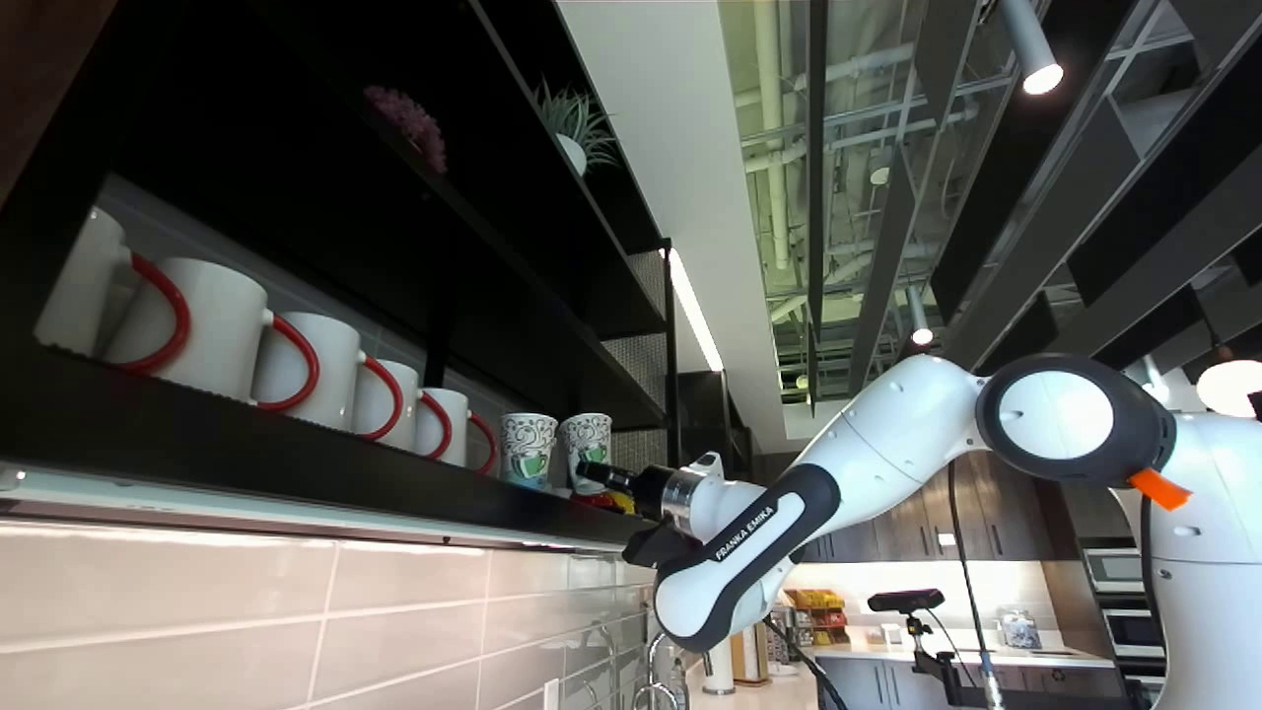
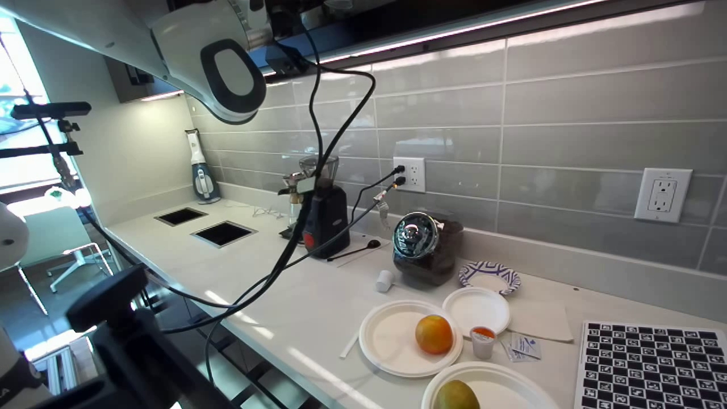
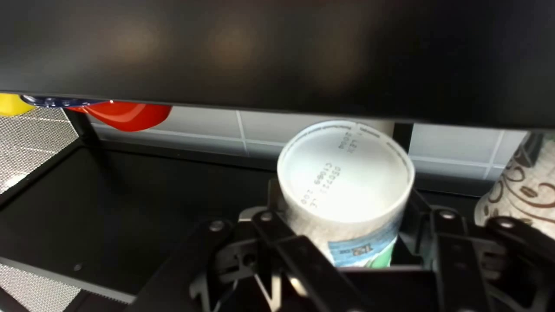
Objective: Pick up the two cups from the counter and put them on the shelf
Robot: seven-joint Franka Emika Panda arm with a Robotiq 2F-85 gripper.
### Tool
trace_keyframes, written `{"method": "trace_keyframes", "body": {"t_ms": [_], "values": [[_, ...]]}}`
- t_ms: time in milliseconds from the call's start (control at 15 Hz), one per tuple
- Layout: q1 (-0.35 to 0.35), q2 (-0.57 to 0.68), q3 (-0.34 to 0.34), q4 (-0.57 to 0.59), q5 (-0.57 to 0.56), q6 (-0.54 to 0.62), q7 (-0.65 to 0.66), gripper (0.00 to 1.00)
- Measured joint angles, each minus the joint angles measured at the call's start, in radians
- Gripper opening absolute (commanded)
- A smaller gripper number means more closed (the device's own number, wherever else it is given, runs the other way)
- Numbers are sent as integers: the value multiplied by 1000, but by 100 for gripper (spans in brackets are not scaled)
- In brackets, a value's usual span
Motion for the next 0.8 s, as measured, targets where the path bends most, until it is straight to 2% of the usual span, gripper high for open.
{"method": "trace_keyframes", "body": {"t_ms": [800], "values": [[-247,-8,202,49,-56,-22,69,37]]}}
